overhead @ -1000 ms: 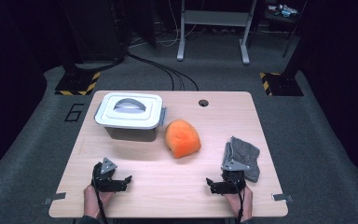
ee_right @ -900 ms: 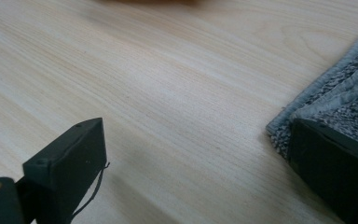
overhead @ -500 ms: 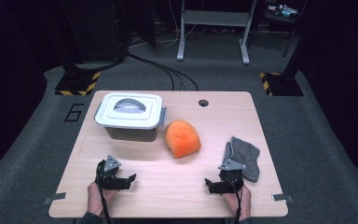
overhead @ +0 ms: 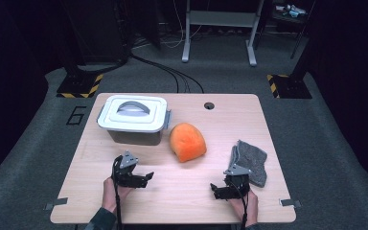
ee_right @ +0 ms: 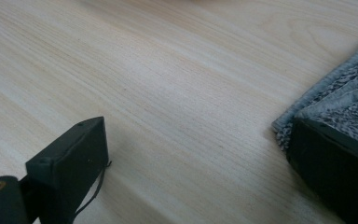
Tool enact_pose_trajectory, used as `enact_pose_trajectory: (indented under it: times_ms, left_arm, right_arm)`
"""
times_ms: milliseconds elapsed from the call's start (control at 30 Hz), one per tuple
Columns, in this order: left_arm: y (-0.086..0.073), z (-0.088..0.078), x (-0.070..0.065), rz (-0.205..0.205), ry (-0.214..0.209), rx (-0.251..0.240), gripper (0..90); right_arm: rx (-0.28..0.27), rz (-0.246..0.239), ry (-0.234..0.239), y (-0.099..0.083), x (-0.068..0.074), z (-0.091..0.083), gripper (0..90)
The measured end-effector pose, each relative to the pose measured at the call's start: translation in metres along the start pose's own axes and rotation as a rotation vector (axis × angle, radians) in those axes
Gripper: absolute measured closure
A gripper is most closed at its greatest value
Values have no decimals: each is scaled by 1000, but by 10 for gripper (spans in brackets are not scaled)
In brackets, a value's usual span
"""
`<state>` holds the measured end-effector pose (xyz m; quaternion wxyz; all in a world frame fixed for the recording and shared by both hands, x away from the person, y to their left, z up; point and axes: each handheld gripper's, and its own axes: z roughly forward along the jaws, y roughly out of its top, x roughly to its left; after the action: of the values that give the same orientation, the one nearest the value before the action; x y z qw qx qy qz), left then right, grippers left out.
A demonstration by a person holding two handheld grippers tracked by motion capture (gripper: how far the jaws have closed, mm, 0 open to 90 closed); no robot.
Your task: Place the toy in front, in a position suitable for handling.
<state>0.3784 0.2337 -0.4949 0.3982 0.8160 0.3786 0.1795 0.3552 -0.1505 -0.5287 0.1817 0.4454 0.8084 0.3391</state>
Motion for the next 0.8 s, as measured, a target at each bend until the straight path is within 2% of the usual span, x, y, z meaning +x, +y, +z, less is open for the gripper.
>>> enact_pose_trajectory:
  times_ms: [267,333,800]
  left_arm:
    - [20,9,-10,15,-35,-19,131]
    - [25,12,-13,27,-44,-20,132]
    - [51,36,-34,97,-77,-5,147]
  right_arm:
    - [-2,-4,-3,0,-1,0,47]
    - [-7,-18,-7,0,-2,0,47]
    - [-6,-10,-5,0,-1,0,49]
